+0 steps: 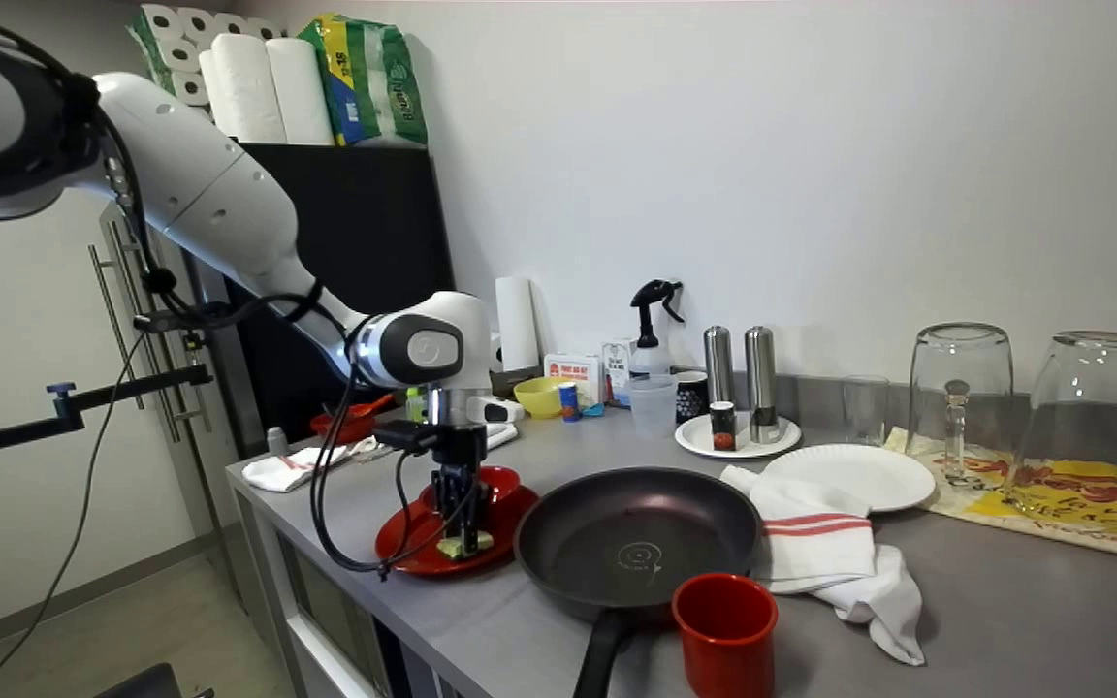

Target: Clean the plate and the bowl with the sponge

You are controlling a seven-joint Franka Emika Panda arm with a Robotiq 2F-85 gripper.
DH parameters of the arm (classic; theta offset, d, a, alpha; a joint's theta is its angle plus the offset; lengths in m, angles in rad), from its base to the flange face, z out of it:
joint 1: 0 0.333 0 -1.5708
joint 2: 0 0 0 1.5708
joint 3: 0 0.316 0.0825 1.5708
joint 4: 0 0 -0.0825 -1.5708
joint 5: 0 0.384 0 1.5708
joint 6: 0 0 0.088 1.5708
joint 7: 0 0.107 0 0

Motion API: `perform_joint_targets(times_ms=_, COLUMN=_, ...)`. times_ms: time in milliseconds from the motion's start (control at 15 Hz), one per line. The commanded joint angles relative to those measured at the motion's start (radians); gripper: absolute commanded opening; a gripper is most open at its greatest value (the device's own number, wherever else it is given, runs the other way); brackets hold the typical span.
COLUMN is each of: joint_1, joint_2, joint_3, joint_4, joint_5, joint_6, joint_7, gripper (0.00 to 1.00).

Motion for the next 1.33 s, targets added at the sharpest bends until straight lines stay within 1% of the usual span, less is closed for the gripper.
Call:
perform_joint_targets(times_ms=0, joint_1=0.014, joint_2=-0.033, joint_3=-0.021, joint_4=-0.034, joint_5=-0.047, joint_6=0.065, joint_7=0.048, gripper=0.25)
perform_joint_targets(times_ms=533, joint_1=0.029, joint_2=-0.027, joint_3=-0.058, joint_4=-0.057, joint_5=-0.133, joint_6=0.189, joint_7=0.138, gripper=0.25)
perform_joint_targets(times_ms=1000, joint_1=0.026, joint_2=-0.044, joint_3=-0.049, joint_4=-0.081, joint_5=-0.109, joint_6=0.172, joint_7=0.136, gripper=0.25)
perform_joint_targets(times_ms=1267, joint_1=0.025, joint_2=-0.052, joint_3=-0.03, joint_4=-0.084, joint_5=-0.075, joint_6=0.142, joint_7=0.118, gripper=0.25)
